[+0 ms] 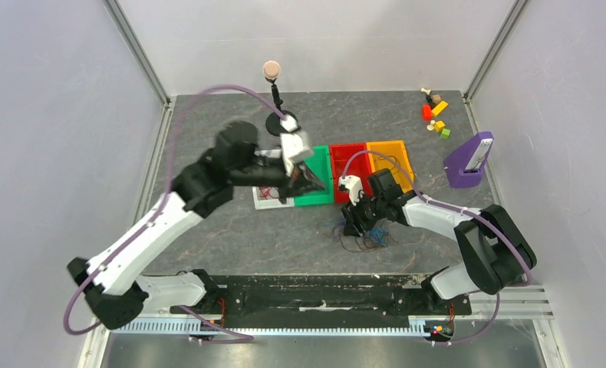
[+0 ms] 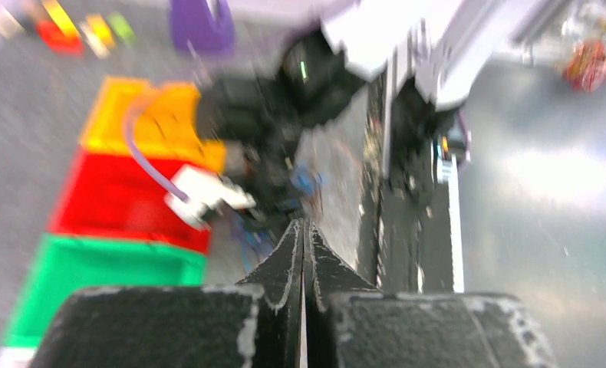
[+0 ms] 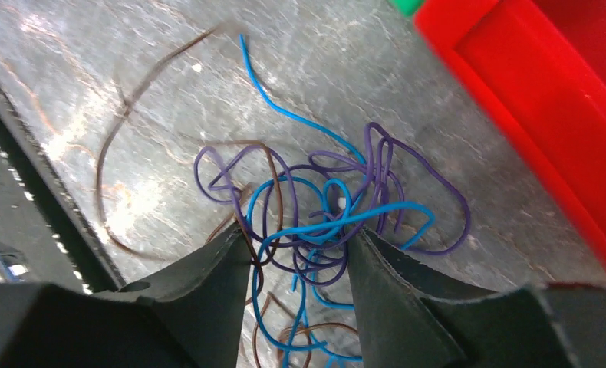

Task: Untangle the cables

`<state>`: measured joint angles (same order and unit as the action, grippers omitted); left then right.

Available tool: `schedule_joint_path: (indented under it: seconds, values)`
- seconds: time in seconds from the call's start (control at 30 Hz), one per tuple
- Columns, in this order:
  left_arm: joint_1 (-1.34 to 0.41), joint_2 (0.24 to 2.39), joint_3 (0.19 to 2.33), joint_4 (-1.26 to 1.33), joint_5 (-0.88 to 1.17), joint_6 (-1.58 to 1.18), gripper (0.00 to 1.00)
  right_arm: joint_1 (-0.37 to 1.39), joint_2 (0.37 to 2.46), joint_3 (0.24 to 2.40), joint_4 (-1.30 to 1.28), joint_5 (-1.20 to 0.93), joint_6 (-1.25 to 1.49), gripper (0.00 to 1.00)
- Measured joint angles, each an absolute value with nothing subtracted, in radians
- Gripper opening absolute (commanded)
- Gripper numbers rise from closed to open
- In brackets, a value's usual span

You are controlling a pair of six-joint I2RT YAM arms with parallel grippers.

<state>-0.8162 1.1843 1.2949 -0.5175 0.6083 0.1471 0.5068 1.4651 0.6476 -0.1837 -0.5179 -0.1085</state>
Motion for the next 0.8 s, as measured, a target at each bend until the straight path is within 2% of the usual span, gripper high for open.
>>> schedule_joint_path:
  seconds: [0.23,0.27,0.37,0.4,0.6,0.8]
  values:
    - [-0.666,1.114,1.627,-0.499,0.677,0.075,0.02,0.505,1.406,0.606,-0.192,-0.435,-0.196,0.49]
    - [-0.65,1.113,1.657,-0.5,0.683,0.075,0.16,0.505,1.398,0.601,-0.197,-0.425,-0.205,0.49]
    - [-0.634,1.118,1.71,-0.553,0.696,0.126,0.69,0.505,1.388,0.599,-0.213,-0.404,-0.226,0.49]
    - [-0.636,1.107,1.689,-0.579,0.705,0.167,0.74,0.505,1.388,0.599,-0.215,-0.404,-0.231,0.49]
    - [-0.786,1.082,1.263,-0.644,0.598,0.34,0.77,0.504,1.395,0.612,-0.235,-0.402,-0.24,0.49]
    - [-0.85,1.221,0.875,-0.473,0.559,0.366,0.79,0.504,1.4,0.62,-0.246,-0.403,-0.245,0.5]
